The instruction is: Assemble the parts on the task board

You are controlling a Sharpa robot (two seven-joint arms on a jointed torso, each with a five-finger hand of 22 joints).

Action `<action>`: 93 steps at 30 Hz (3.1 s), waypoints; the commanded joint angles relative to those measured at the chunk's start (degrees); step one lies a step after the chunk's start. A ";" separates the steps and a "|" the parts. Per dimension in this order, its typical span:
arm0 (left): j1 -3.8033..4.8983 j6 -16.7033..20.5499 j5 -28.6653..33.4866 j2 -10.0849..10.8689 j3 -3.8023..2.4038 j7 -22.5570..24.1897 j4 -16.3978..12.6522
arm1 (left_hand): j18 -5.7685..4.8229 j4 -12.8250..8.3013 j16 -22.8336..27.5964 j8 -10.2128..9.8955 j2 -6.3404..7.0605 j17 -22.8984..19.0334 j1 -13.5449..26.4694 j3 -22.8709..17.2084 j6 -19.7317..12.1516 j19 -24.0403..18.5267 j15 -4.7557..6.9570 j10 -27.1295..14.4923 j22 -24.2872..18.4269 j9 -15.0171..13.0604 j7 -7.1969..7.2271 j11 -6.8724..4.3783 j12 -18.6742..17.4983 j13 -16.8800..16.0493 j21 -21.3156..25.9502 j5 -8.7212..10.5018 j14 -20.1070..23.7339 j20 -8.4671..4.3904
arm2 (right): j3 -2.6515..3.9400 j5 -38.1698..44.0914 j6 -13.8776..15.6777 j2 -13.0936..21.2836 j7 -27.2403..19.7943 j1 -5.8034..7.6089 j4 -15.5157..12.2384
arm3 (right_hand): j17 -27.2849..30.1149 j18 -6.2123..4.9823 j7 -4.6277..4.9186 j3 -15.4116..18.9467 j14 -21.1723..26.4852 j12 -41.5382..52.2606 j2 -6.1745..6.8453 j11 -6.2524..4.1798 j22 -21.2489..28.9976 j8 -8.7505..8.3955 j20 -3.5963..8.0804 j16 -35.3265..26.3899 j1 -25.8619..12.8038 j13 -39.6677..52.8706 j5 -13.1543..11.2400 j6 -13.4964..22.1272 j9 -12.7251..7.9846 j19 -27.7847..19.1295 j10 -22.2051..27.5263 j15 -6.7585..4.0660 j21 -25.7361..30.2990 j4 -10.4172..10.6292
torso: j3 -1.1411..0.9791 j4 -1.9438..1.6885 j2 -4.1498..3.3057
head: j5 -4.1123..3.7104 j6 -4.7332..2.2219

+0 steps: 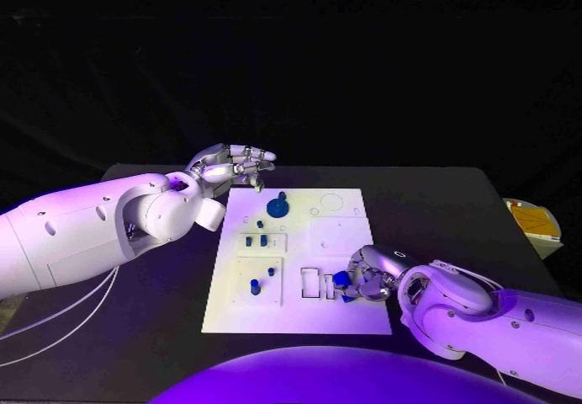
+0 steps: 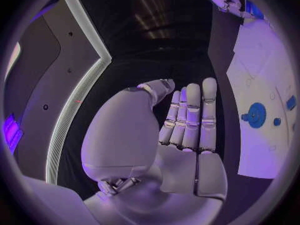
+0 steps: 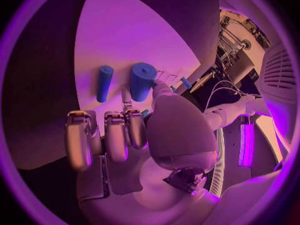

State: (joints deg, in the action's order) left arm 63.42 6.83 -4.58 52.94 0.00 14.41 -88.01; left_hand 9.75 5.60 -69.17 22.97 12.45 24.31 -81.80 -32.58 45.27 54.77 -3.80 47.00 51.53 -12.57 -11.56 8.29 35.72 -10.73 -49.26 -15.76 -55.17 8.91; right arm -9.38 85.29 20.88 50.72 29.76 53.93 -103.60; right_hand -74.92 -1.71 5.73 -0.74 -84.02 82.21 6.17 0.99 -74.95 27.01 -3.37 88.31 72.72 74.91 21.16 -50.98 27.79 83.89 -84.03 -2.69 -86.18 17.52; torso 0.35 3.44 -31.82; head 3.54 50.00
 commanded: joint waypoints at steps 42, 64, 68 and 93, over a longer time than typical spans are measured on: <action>0.04 -1.11 -0.18 -0.12 -0.04 -0.10 -0.07 | 0.85 0.20 -0.24 0.46 0.05 0.09 0.33 -0.18 -0.56 -0.04 -0.06 -0.48 -0.10 0.10 -0.40 -0.09 0.26 0.14 0.26 -0.16 0.22 0.15 | 0.18 -7.31 6.83 0.93 -1.67 2.73 -4.05 | -10.71 1.32 -1.89 -21.42 -5.16 1.84 4.41 -1.43 -14.52 0.14 1.15 0.58 -2.67 10.48 4.45 -5.62 0.04 5.53 -2.87 -1.33 -2.02 -1.24 | 0.05 -0.12 -0.03 | -0.02 0.00; 0.04 -1.46 -0.48 -0.26 -0.04 -0.29 0.00 | 0.85 0.16 -0.24 0.52 0.05 0.09 0.29 -0.21 -0.53 -0.03 -0.06 -0.52 -0.11 0.09 -0.38 -0.09 0.27 0.15 0.26 -0.16 0.24 0.15 | 0.01 -8.38 1.09 -6.87 -0.39 1.37 0.61 | -10.80 1.31 -2.40 -21.70 -5.17 1.52 4.59 -1.89 -14.52 0.90 1.56 0.58 -9.20 10.37 1.13 -6.85 1.17 5.52 -2.90 -1.74 -1.96 -0.98 | -0.02 0.01 -0.01 | 0.43 0.00; 0.04 -1.46 -0.49 -0.23 -0.04 -0.30 -0.02 | 0.85 0.16 -0.24 0.52 0.05 0.09 0.29 -0.21 -0.53 -0.03 -0.06 -0.52 -0.11 0.09 -0.38 -0.09 0.27 0.15 0.26 -0.16 0.24 0.15 | 0.00 -8.13 0.74 -7.57 -0.10 1.18 1.21 | -10.91 1.32 -2.61 -21.74 -5.19 1.52 4.40 -2.04 -14.54 1.23 1.66 0.61 -10.25 10.39 0.12 -7.32 1.47 5.55 -2.96 -1.87 -2.03 -0.98 | -0.01 0.01 0.01 | 0.44 0.00; 0.04 -1.61 -0.77 0.12 -0.04 -0.55 0.32 | 0.84 0.09 -0.22 0.61 0.06 0.10 0.26 -0.25 -0.60 -0.04 -0.08 -0.62 -0.12 0.11 -0.41 -0.07 0.33 0.19 0.29 -0.16 0.30 0.16 | 0.01 -1.97 -0.48 -8.56 1.28 0.90 2.50 | -12.75 1.66 -3.96 -19.42 -5.53 2.43 2.59 -3.23 -14.99 3.93 2.58 1.07 -19.70 11.27 -11.61 -9.31 3.72 6.04 -3.77 -2.87 -3.60 -0.73 | -0.02 0.04 0.04 | 0.57 0.00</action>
State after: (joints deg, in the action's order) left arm 63.43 6.17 -5.09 53.09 0.00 13.72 -87.61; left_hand 9.75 5.60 -69.17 23.43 12.45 24.32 -81.80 -32.57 44.94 54.77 -3.80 46.79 51.49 -12.53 -11.48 8.09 35.72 -10.61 -49.26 -15.76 -55.17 8.91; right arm -9.36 80.52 21.90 42.10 30.49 54.90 -100.92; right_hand -74.95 -0.82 2.09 -20.45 -83.93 84.40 8.80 -2.29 -74.95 30.71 -1.13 89.02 53.64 74.91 9.87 -60.15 31.43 84.10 -83.59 -5.03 -89.51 16.74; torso 0.32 3.44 -31.83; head 4.10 50.00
